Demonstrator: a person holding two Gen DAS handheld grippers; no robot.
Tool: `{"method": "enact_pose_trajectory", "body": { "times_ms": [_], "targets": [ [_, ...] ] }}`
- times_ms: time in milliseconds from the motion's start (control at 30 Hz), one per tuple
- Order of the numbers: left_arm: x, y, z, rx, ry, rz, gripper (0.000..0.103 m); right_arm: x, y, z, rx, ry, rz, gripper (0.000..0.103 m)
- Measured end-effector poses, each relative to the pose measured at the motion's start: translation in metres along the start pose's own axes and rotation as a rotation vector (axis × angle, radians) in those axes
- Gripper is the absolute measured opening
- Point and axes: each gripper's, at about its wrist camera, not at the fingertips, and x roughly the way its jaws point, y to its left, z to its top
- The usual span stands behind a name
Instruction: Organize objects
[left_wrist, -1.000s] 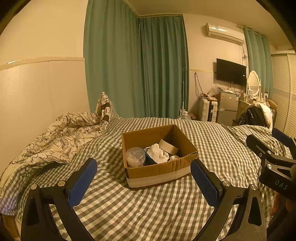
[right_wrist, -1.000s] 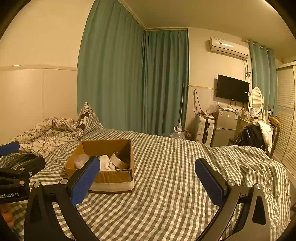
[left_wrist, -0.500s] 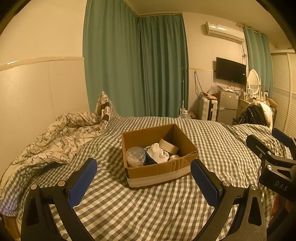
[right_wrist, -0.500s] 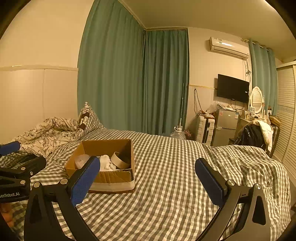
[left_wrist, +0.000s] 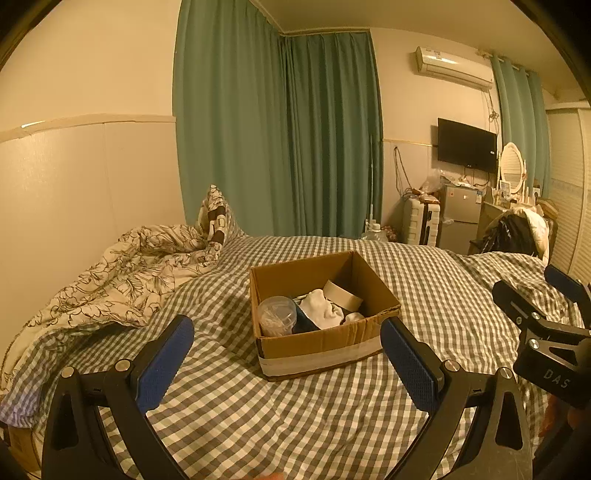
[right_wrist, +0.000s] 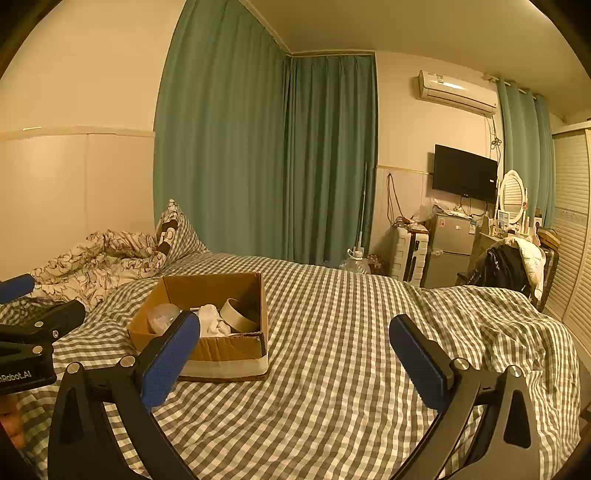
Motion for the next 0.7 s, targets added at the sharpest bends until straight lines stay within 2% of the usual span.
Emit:
{"method": "enact_pose_trajectory", "body": {
  "times_ms": [700],
  "targets": [
    [0.0005,0.0013,-0.0024,0.0,0.016,0.004,0.103,0.0031,0.0007,-0.0023,-0.005,0.009,0.002,0.103]
  ]
}}
